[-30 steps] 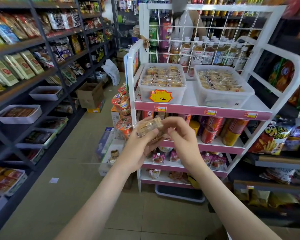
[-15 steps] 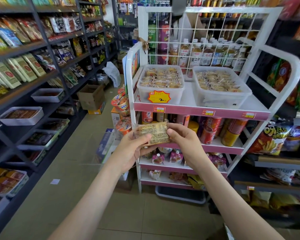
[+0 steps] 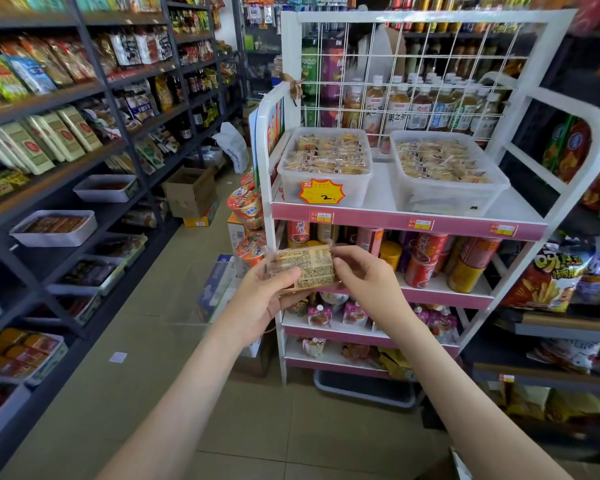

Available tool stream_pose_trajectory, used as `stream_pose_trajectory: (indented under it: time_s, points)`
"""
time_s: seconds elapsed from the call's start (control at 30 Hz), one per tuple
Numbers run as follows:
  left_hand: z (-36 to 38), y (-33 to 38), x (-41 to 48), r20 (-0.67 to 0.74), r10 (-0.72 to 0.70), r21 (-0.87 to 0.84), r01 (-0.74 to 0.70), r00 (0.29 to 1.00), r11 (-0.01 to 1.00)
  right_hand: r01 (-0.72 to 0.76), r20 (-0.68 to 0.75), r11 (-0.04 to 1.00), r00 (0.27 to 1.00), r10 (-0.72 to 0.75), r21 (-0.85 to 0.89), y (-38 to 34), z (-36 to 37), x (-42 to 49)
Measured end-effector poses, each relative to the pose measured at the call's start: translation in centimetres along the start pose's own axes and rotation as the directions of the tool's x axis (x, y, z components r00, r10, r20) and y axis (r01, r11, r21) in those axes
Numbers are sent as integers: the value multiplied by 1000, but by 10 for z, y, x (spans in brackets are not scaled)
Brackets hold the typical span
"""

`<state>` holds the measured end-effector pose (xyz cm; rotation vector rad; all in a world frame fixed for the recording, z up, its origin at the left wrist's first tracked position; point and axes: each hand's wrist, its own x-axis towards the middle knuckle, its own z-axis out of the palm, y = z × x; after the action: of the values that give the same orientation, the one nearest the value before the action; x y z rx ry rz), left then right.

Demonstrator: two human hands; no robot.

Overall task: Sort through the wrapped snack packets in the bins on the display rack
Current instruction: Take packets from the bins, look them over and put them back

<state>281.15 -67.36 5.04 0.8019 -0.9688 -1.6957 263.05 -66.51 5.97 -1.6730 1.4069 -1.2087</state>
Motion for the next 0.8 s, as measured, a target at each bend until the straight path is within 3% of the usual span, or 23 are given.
stream_pose_trajectory:
  time_s: [0.07,0.13,0.3,0.43,0.67,0.8]
  points:
    - [0,-2,0,-4,-4,29,4,1000,1000,26,-18,994,999,-28,-103,-1,0,1]
    - [1,-5,0,6,6,51,-7,1000,999,1,-44,996,999,-6,-94,-1,-1,0]
    - [6,-6,0,7,71,79,-72,997,994,-146,-16,966,988,153,213,1,-6,0]
    - [9,-6,0,-56,115,103,-109,992,989,-186,25,929,982,188,320,7,-8,2]
    - [13,1,1,-90,105,46,-101,990,994,-139,184,947,979,87,291,8,-15,4]
    - [14,3,2,-67,89,-25,-91,994,996,-114,191,907,981,38,405,11,-21,6]
